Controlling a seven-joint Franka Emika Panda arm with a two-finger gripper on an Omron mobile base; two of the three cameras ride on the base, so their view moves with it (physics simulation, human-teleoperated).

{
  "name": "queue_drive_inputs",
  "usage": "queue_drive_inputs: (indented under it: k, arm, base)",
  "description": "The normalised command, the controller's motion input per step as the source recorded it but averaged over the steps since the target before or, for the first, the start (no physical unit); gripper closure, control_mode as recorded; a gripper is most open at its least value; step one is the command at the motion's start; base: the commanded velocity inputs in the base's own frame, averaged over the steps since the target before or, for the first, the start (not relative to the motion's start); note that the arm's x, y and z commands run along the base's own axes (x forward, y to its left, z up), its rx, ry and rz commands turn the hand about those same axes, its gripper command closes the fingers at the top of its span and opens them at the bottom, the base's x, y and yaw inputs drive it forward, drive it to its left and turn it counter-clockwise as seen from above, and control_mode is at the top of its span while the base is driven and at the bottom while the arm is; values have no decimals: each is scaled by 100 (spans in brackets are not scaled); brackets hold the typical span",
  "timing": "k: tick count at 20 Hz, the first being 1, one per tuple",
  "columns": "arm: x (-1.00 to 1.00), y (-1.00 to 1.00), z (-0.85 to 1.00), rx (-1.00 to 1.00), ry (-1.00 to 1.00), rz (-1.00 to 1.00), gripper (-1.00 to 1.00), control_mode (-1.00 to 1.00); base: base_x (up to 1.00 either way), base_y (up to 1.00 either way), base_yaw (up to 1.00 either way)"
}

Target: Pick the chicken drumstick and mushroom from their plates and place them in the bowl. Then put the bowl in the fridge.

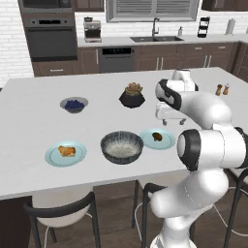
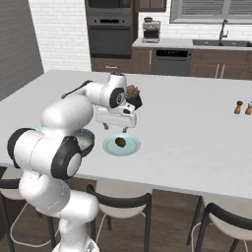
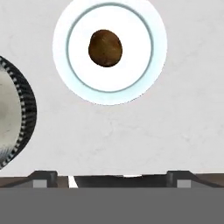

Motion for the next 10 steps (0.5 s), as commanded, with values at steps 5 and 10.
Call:
queue_drive_inputs:
  k: [5, 10]
  arm:
    - [20, 39, -64, 12, 4, -10, -100, -100]
    - [20, 9, -68, 14, 0, -7, -100, -100]
  base:
    - [0, 0, 0]
    - [0, 0, 0]
